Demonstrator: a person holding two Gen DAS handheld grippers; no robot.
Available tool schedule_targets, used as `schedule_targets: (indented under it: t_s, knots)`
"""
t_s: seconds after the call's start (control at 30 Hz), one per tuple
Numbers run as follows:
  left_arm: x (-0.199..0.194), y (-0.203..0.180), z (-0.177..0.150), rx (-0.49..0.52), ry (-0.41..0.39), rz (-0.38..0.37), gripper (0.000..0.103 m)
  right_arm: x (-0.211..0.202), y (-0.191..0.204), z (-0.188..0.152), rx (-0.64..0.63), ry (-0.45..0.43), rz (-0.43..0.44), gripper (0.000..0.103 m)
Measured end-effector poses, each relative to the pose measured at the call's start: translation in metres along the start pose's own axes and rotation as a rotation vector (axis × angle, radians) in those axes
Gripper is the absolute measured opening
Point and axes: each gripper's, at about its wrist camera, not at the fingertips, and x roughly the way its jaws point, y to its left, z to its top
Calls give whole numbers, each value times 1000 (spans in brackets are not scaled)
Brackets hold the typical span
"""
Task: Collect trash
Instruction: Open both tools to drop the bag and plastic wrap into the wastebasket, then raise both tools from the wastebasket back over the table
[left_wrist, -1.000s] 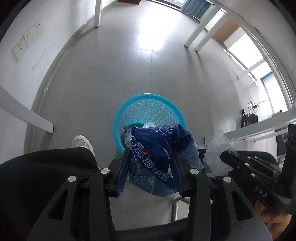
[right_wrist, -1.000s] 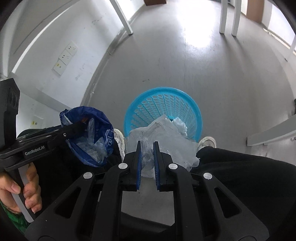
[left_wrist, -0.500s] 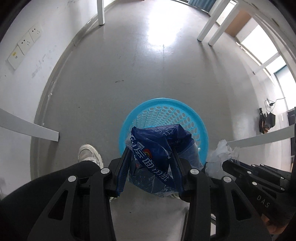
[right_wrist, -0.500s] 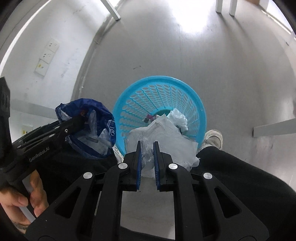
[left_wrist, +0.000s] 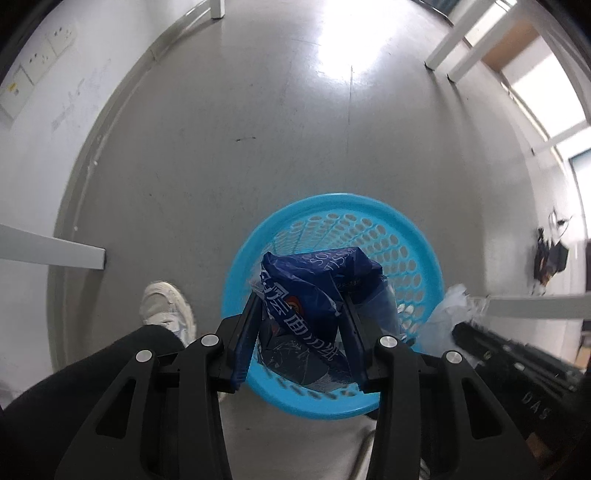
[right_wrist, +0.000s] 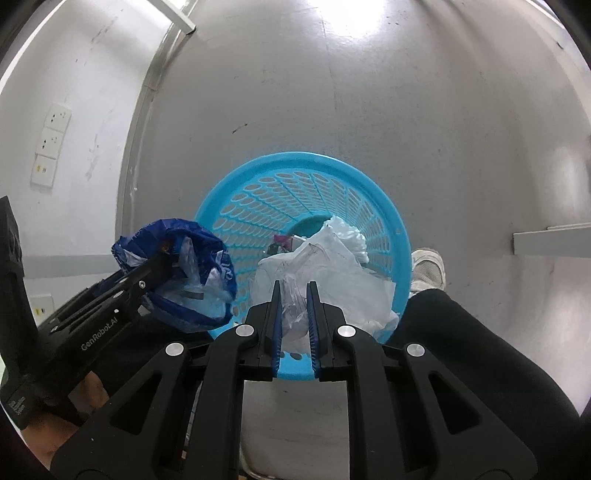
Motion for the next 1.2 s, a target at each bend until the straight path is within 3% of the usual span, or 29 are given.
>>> schedule_targets:
  t_s: [0.03, 0.07, 0.1, 0.27, 0.6, 0.77, 0.9, 1.2]
  knots:
    - [0, 0, 1, -9, -3, -9, 49, 1, 0, 2, 7, -2, 2, 15]
    - [1, -1, 2, -14, -4, -21, 72, 3, -2, 3, 22, -2, 4, 23]
    - [1, -1, 3, -17, -10, -35, 81, 5, -3, 3, 33, 6, 4, 33]
    - [-8, -7, 10, -1, -63, -16, 81, 16, -4, 1, 35, 25, -23, 36]
    - [-7, -8, 12, 5, -40, -10, 81, 16, -3, 0, 5, 22, -78, 40]
    - [-15, -2, 7, -5, -49, 4, 81, 2, 0, -3, -3, -13, -80, 45]
    - [-37, -3, -1, 28, -101, -23, 81, -15, 4, -11, -53, -60, -126, 45]
    - [-88, 3, -27, 62, -195, -45, 83, -70, 0, -36, -54, -181, -141, 47]
